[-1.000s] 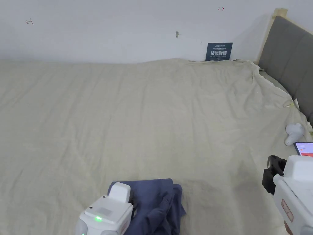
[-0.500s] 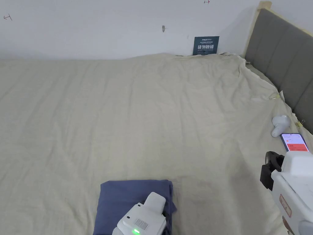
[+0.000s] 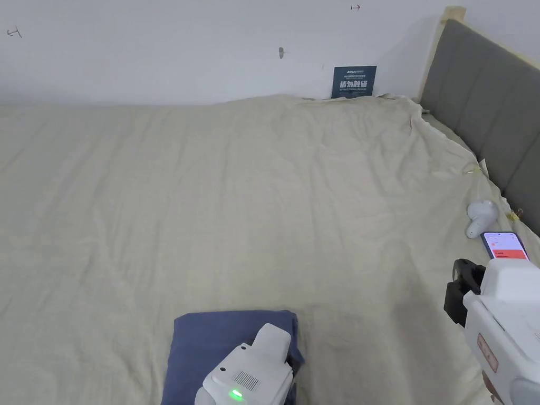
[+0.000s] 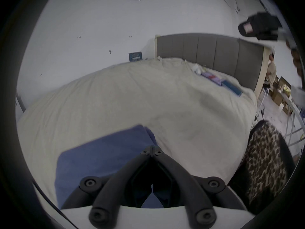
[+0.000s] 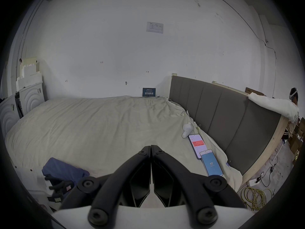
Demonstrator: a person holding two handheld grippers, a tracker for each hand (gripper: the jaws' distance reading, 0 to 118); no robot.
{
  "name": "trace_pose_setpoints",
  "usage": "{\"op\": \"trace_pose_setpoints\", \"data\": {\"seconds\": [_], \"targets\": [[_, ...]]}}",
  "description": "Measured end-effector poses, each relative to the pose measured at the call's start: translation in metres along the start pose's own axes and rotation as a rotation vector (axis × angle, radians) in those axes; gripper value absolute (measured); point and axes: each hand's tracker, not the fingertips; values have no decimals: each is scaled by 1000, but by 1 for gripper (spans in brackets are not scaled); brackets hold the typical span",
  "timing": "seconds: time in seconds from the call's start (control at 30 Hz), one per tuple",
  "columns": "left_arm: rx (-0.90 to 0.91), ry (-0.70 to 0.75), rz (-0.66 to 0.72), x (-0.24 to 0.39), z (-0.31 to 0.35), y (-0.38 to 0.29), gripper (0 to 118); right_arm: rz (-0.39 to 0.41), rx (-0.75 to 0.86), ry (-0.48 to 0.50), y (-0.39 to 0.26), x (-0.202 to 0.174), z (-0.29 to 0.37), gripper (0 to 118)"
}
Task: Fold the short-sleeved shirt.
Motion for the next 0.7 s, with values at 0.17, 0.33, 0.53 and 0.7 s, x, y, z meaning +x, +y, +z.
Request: {"op": "trace_pose_setpoints", "data": {"seconds": [0.17,0.33,0.53,0.7], "targets": [[139,22,36,-26,43,41,0,3,47,21,15,-13,4,0],[266,116,74,-65,82,77,0,1,98,44,28,-22,2,0],[380,257,109,-115,119,101,0,5,148,76,42,-41,5,0],[450,373,129,-146,142,104,0,7,189,104,46,-54,4,0]]}}
